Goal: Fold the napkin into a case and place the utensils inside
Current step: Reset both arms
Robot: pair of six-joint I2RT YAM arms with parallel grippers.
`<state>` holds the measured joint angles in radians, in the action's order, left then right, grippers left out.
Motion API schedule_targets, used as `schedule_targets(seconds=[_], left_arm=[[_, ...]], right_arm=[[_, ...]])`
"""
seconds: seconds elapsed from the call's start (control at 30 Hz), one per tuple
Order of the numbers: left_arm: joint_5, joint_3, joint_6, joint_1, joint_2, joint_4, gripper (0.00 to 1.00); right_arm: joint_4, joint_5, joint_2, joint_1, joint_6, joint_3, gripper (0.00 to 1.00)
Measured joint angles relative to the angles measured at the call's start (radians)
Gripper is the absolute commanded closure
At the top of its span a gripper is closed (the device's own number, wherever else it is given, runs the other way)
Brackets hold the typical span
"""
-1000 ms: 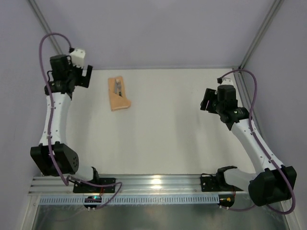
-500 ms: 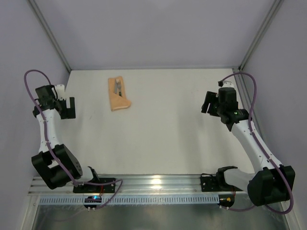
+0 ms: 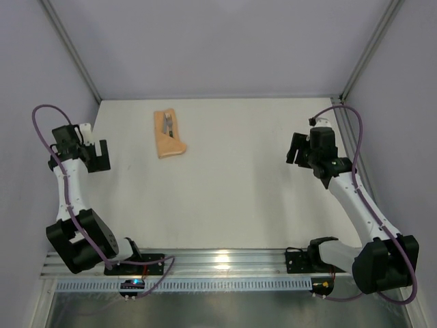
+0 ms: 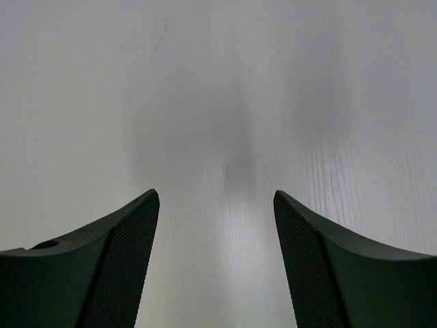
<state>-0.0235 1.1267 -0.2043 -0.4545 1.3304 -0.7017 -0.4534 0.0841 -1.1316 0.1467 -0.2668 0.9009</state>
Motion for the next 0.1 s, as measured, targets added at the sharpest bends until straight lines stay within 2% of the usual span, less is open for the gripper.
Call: schedule_targets(seconds=[0.1], left_arm=[[-0.005, 0.0, 0.004, 0.0, 0.0, 0.0, 0.01]], right_arm=[[0.01, 0.0, 0.0, 0.0, 0.0, -0.007, 0.28]])
